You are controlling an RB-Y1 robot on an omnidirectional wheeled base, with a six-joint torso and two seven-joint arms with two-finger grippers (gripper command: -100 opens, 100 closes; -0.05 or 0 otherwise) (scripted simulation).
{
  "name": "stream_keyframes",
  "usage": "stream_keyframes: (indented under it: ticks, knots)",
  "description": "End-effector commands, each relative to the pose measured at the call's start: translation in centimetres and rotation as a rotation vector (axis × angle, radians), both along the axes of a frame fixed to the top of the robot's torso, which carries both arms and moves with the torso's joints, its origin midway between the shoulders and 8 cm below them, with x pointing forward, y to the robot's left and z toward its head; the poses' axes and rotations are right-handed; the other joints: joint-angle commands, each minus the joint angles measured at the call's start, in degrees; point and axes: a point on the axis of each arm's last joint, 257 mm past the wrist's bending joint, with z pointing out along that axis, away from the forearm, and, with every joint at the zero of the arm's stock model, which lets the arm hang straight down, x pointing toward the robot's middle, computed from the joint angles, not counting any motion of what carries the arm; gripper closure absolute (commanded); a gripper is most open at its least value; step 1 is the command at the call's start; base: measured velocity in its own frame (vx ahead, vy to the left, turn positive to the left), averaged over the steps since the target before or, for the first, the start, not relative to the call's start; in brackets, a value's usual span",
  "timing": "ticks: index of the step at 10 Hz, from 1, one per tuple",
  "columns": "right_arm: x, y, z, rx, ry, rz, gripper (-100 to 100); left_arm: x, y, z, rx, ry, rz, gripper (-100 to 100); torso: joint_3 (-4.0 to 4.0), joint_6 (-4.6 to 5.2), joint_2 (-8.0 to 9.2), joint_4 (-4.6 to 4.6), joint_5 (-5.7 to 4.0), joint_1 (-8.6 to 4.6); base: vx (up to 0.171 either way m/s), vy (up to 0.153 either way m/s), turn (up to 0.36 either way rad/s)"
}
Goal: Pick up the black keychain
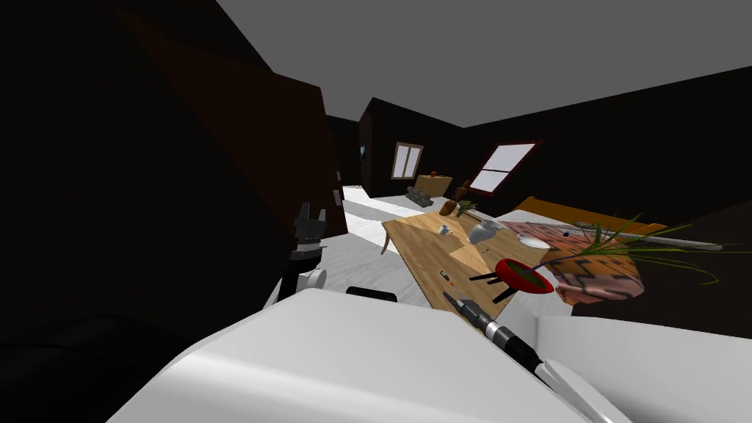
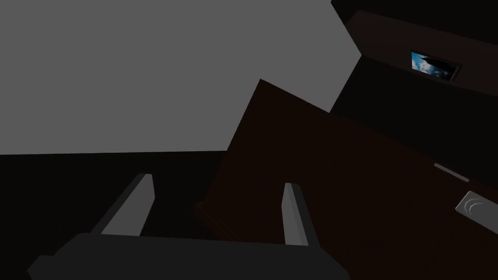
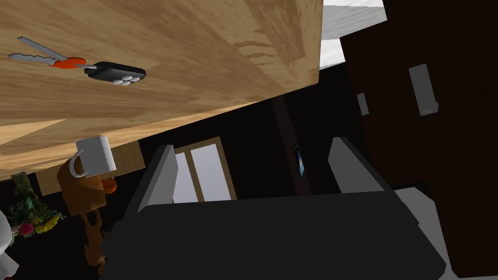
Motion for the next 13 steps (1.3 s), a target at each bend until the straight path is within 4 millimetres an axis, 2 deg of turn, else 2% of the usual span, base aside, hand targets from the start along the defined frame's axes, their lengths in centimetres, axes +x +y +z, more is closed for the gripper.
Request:
stream_keyframes:
  ticks: [1, 2, 4, 6, 7, 8, 9, 12, 13]
  knots:
    - [-1.8, -1.2, -1.1, -0.032, 0.046, 0.002, -100, 0.0, 0.0, 0.0, 0.000, 0.000, 0.000, 0, 0.00, 0.00, 0.00, 0.00, 0.00, 0.00, 0.067, 0.003, 0.197]
    - [-3.9, -2.1, -2.4, -0.071, 0.104, 0.022, -100, 0.0, 0.0, 0.0, 0.000, 0.000, 0.000, 0, 0.01, 0.03, 0.02, 0.00, 0.00, 0.00, 0.053, 0.013, 0.370]
    - [-4.5, -2.7, -2.8, -0.075, 0.117, 0.010, -100, 0.0, 0.0, 0.0, 0.000, 0.000, 0.000, 0, 0.06, 0.06, 0.11, 0.02, 0.00, -0.01, 0.034, -0.003, 0.064]
    - [-9.6, -5.1, -5.2, -0.150, 0.245, 0.035, -100, 0.0, 0.0, 0.0, 0.000, 0.000, 0.000, 0, 0.08, 0.00, 0.13, 0.03, 0.01, 0.01, 0.072, 0.010, 0.364]
    - [-10.1, -5.5, -5.5, -0.153, 0.256, 0.026, -100, 0.0, 0.0, 0.0, 0.000, 0.000, 0.000, 0, -0.01, 0.00, -0.03, 0.00, 0.00, 0.02, 0.079, 0.003, 0.145]
    - [-12.9, -6.9, -6.4, -0.189, 0.322, 0.034, -100, 0.0, 0.0, 0.0, 0.000, 0.000, 0.000, 0, -0.01, 0.07, 0.00, -0.01, 0.01, 0.03, 0.080, 0.006, 0.255]
    - [-12.9, -6.9, -6.4, -0.189, 0.322, 0.034, -100, 0.0, 0.0, 0.0, 0.000, 0.000, 0.000, 0, -0.01, 0.02, -0.02, 0.00, 0.01, 0.03, 0.067, -0.012, 0.130]
    - [-20.9, -10.8, -7.8, -0.281, 0.501, 0.054, -100, 0.0, 0.0, 0.0, 0.000, 0.000, 0.000, 0, -0.08, 0.03, -0.14, -0.03, 0.02, 0.05, 0.124, 0.007, 0.297]
    - [-20.9, -10.8, -7.8, -0.281, 0.501, 0.054, -100, 0.0, 0.0, 0.0, 0.000, 0.000, 0.000, 0, -0.16, 0.00, -0.28, -0.05, 0.01, 0.07, 0.111, -0.012, 0.089]
